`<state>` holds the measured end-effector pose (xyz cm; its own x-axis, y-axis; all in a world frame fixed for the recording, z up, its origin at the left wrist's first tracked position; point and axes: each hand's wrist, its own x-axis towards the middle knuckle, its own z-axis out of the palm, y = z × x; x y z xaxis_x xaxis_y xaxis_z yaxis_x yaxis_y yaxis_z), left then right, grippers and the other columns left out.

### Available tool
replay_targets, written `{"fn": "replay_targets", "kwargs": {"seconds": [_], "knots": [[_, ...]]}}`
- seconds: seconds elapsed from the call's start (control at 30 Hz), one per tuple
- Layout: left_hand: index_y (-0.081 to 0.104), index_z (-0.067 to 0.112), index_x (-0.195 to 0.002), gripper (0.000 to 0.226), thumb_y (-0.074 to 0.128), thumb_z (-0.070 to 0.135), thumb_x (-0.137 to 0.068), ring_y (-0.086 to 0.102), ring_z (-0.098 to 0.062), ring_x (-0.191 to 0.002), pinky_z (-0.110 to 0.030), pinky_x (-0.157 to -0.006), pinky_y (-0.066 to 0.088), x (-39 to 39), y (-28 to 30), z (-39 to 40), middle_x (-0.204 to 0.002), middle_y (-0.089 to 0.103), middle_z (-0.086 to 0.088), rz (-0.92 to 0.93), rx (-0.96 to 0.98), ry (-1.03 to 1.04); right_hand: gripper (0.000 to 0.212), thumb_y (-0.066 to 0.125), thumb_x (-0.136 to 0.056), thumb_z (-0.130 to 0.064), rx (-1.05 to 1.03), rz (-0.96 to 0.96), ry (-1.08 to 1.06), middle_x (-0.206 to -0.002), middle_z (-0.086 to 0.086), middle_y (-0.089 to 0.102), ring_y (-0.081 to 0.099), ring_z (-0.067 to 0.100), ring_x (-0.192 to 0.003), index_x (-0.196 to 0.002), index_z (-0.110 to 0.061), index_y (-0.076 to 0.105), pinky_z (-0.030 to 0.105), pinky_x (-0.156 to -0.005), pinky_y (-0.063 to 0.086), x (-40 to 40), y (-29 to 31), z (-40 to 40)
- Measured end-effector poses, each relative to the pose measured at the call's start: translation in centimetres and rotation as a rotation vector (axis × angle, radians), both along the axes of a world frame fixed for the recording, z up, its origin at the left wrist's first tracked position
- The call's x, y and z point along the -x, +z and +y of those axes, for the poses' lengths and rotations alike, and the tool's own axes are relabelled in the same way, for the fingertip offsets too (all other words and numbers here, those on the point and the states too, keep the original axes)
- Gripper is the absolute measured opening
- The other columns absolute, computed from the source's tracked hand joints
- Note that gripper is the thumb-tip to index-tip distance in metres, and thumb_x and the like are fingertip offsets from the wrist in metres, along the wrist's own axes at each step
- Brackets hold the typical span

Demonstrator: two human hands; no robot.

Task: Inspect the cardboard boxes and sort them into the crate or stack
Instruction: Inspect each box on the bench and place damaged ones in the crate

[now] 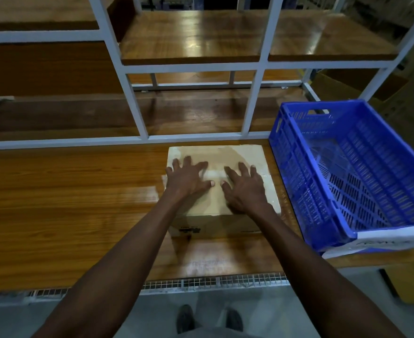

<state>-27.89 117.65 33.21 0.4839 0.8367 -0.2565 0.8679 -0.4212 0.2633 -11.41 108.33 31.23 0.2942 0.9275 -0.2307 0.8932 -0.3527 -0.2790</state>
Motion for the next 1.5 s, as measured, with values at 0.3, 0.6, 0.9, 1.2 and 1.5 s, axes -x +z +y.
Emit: {"fn": "replay_targets", "kwargs": {"seconds": [0.3,0.6,0.9,1.2,1.5], "knots": [[0.043,0.046,-0.151,0.062,0.060,0.063,-0.093,0.010,-0.028,-0.157,-0.057,-0.122,0.009,0.6,-1.1,-4.9,-0.168,0.025,0.003,-0.124,0.055,0.035,0.061,0.047,-0.100,-0.057,-0.078,0.011,-0.012,-0.169,0.008,0.026,0.019,0.041,-0.155,-0.157,-0.037,0.039,0.052,-0.123,0.019,-0.5,0.9,-0.1],[0.051,0.047,-0.144,0.065,0.064,0.070,-0.085,0.028,-0.028,-0.149,-0.062,-0.114,0.024,0.9,-1.2,-3.6,-0.161,0.040,0.005,-0.112,0.027,-0.007,0.058,0.048,-0.106,-0.044,0.101,-0.015,0.151,-0.172,0.005,0.018,0.018,0.036,-0.156,-0.160,-0.041,0.030,0.052,-0.122,0.025,0.4,2.3,-3.5],[0.042,0.042,-0.151,0.054,0.049,0.058,-0.101,0.026,-0.031,-0.151,-0.059,-0.117,0.024,-0.1,-0.6,-9.2,-0.161,0.034,-0.002,-0.051,-0.095,0.051,0.055,0.035,-0.110,-0.045,0.054,0.043,0.126,-0.175,-0.001,0.007,0.000,0.030,-0.161,-0.163,-0.045,0.019,0.051,-0.127,0.009,0.1,1.0,-4.3],[0.032,0.046,-0.156,0.061,0.039,0.068,-0.100,0.012,-0.025,-0.157,-0.057,-0.121,0.011,1.4,-1.9,-8.8,-0.169,0.022,0.005,-0.098,-0.065,0.016,0.061,0.060,-0.098,-0.055,-0.099,0.072,0.083,-0.166,0.002,0.036,0.031,0.029,-0.154,-0.152,-0.029,0.046,0.048,-0.121,0.029,-0.3,0.5,-6.5],[0.037,0.048,-0.154,0.077,0.041,0.081,-0.085,0.005,-0.028,-0.158,-0.052,-0.121,-0.003,4.2,-5.3,-9.3,-0.170,0.020,0.001,-0.272,-0.194,0.004,0.076,0.067,-0.091,-0.057,-0.201,-0.005,0.008,-0.174,-0.003,0.010,-0.006,0.037,-0.160,-0.156,-0.052,0.029,0.061,-0.122,0.007,-1.3,-2.2,-9.5]]}}
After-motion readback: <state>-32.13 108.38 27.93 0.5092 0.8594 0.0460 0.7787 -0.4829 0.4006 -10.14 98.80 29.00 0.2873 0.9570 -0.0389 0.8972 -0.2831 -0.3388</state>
